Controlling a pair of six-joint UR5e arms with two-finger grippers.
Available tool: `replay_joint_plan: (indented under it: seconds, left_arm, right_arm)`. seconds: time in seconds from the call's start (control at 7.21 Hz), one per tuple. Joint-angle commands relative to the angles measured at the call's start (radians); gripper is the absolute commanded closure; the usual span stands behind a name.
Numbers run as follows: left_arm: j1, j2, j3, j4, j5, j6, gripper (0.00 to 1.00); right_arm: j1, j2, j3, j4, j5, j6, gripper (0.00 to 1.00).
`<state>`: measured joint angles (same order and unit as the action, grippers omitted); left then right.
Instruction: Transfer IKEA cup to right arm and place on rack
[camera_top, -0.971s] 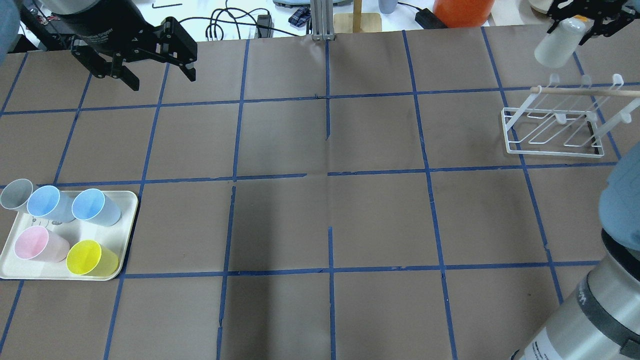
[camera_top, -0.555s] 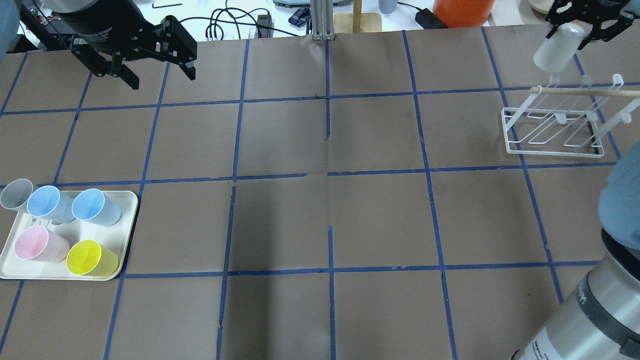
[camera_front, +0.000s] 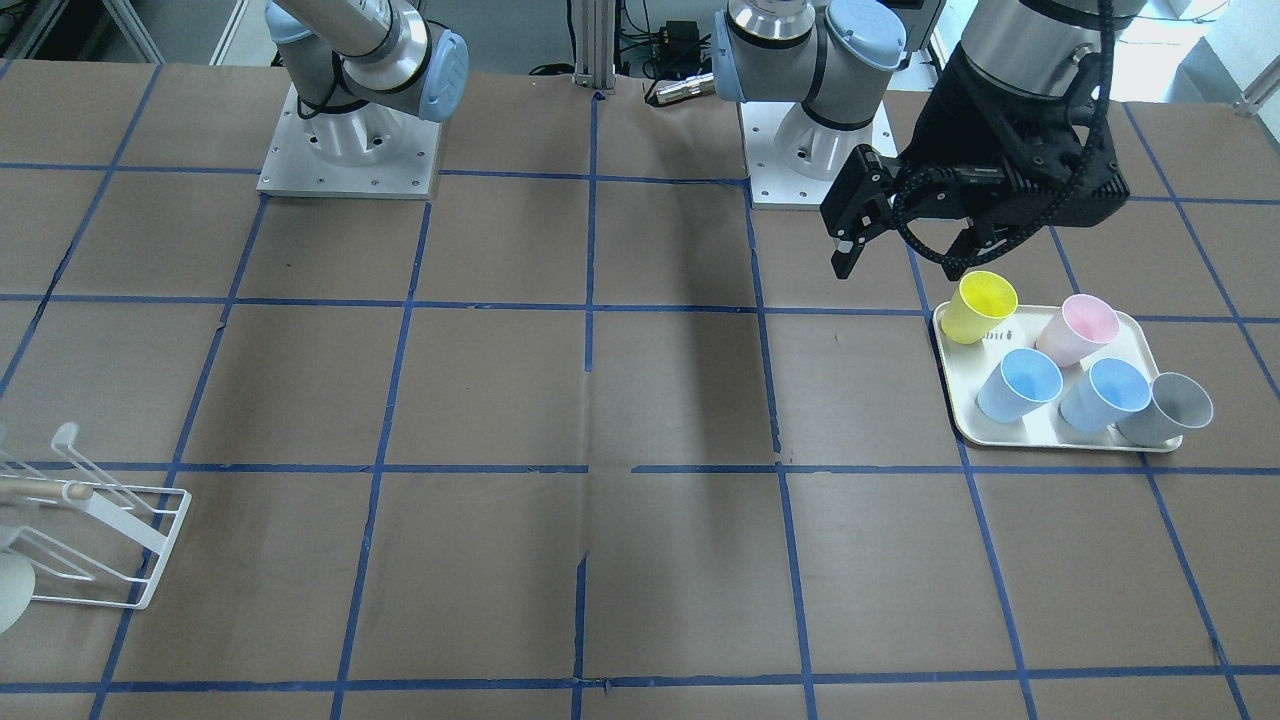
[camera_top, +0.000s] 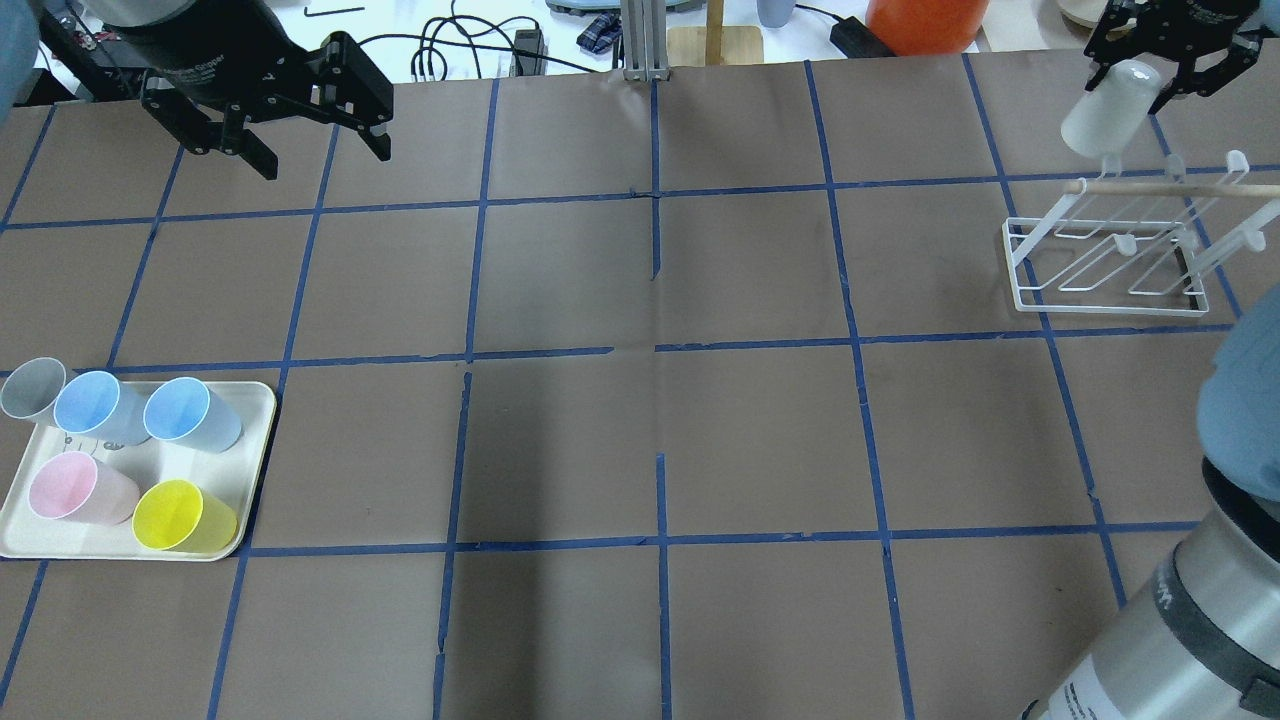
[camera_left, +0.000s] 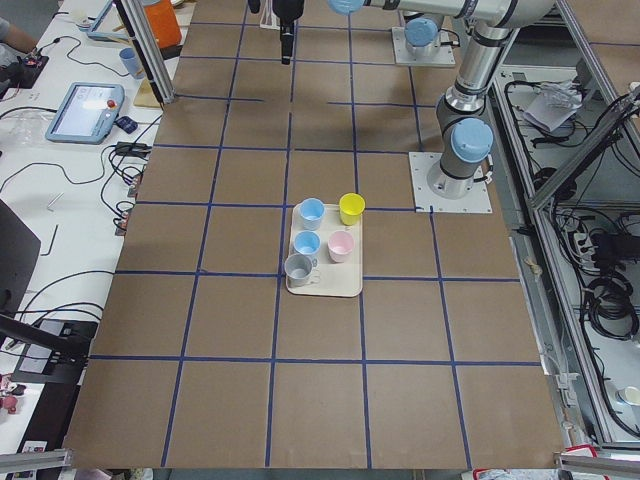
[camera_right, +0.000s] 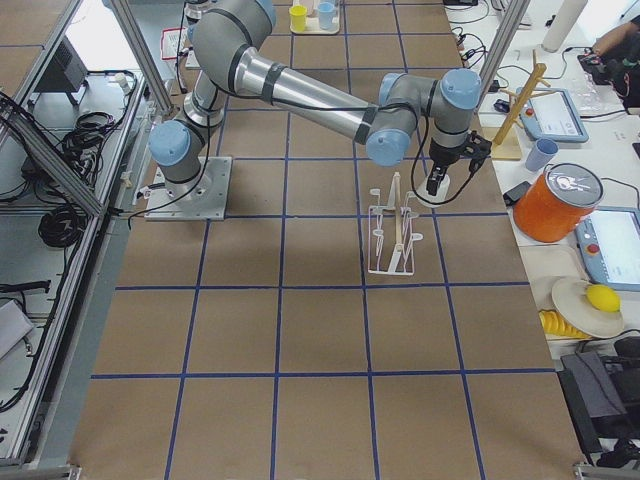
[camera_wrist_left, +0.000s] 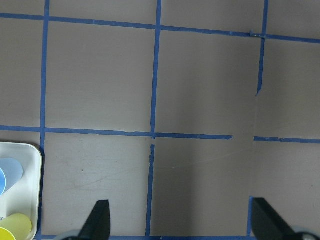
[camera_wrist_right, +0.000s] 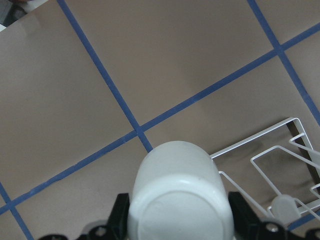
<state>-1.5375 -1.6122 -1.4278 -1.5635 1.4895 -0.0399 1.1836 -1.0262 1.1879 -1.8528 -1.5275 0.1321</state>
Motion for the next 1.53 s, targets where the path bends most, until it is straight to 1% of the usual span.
replay_joint_plan:
  seconds: [0.0,0.28,0.42,0.69,1.39]
  left_arm:
    - [0.0,0.0,0.0,0.0,0.0,0.0,0.0]
    - [0.0,0.002,0.0,0.0,0.0,0.0,0.0]
    - [-0.001,0.003,0.0,-0.001,0.0,0.0,0.0]
    - [-0.001,0.005,-0.002,-0.001,0.0,0.0,0.0]
    - [-0.001,0.008,-0.007,-0.001,0.002,0.0,0.0]
  right_arm:
    - [0.001,0.0,0.001,0.009,0.0,-0.003,1.0]
    - [0.001,0.0,0.002,0.02,-0.003,-0.002,1.0]
    - [0.001,-0.003,-0.013,0.012,-0.008,-0.006,1.0]
    - [0.001,-0.006,-0.016,-0.032,-0.003,-0.012,1.0]
    - [0.005,0.0,0.004,-0.022,0.004,-0.009,1.0]
